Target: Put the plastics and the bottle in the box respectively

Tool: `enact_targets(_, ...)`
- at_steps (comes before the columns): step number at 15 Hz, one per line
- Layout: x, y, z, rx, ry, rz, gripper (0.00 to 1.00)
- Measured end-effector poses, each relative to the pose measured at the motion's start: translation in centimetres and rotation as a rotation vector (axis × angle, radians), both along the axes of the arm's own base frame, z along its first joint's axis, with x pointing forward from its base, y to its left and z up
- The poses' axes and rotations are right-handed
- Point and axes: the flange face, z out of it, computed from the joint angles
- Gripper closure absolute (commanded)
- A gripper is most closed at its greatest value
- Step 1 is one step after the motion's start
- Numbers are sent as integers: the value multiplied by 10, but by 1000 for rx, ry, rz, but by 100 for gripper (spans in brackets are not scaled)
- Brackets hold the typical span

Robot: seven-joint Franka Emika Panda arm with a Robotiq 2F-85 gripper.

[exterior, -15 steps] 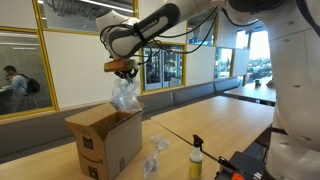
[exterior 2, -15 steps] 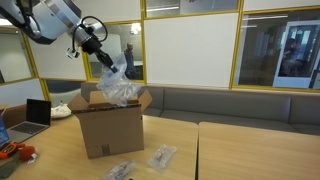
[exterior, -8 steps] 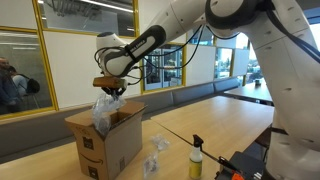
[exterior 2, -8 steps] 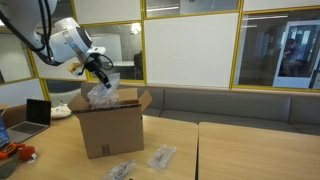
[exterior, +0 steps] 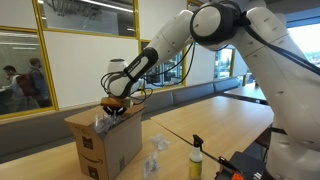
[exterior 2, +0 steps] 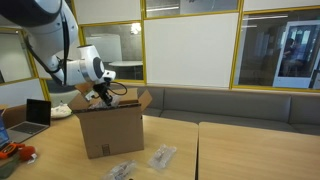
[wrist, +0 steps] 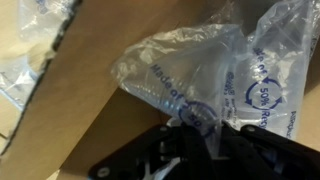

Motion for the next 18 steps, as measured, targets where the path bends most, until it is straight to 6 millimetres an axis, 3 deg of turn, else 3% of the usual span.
enact_targets(3, 5, -14, -37, 4, 17, 162, 89)
enact_targets(4, 6, -19, -46, 4, 23, 216, 60)
enact_targets(6, 8, -27, -60, 5, 42, 314, 55)
enact_targets(9, 10, -38, -68, 26, 63, 411, 32)
enact_targets(13, 11, -37, -57, 13, 66, 492, 2)
enact_targets(18, 8, -38, -8, -53, 52, 503, 0)
